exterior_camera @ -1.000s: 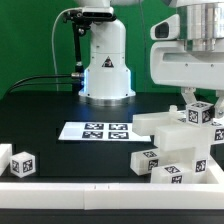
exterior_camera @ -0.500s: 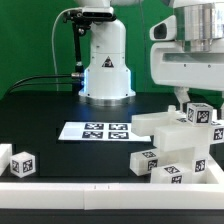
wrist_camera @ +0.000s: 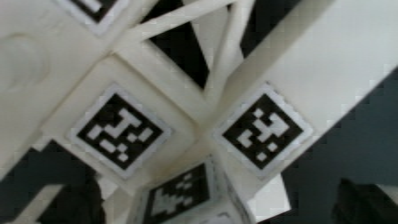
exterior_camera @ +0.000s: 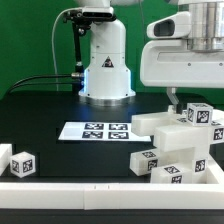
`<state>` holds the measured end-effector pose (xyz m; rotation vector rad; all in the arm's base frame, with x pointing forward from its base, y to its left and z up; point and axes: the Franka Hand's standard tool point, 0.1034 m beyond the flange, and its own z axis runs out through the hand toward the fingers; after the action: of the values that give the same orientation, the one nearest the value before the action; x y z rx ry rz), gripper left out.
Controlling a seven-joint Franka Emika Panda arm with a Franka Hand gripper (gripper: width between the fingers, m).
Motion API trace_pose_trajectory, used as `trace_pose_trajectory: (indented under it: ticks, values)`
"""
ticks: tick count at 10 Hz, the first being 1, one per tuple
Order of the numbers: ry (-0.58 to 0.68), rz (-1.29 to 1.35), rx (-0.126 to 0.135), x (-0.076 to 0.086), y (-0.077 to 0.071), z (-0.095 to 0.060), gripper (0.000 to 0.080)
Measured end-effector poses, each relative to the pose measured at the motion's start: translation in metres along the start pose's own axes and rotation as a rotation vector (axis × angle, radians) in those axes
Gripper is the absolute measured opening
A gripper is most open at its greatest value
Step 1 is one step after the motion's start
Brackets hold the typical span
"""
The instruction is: Assemble chair
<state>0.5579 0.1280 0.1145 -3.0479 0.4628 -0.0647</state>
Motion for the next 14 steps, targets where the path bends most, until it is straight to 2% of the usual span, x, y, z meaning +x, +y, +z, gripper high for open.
trace_pose_trajectory:
  ticks: [1, 3, 4, 5, 6, 7, 8, 9, 10, 11, 14]
  values:
    - [0.044, -0.276, -0.037, 0.0079, 0.0006, -0.0016, 0.0648]
    - [0.065, -0.270, -0.029, 0.0088, -0.0008, -0.0010, 0.0648]
    - [0.065, -0.265, -0.028, 0.0089, -0.0007, -0.0010, 0.0525]
    - [0.066, -0.190, -0.024, 0.0087, -0.0011, -0.0010, 0.0525]
    - [0.066, -0.084, -0.019, 0.0087, -0.0011, -0.0010, 0.0347]
    - [0.068, 0.037, -0.014, 0.0090, -0.0006, -0.0012, 0.0347]
    - [0.063, 0.178, 0.002, 0.0097, 0.0005, -0.0012, 0.0281]
    - [0.055, 0.329, 0.027, 0.0106, 0.0015, -0.0013, 0.0281]
    - [0.064, 0.489, 0.069, 0.0125, 0.0016, -0.0012, 0.0281]
    - [0.066, 0.623, 0.095, 0.0136, 0.0010, -0.0014, 0.0281]
    - [0.052, 0.764, 0.110, 0.0137, 0.0011, -0.0008, 0.0281]
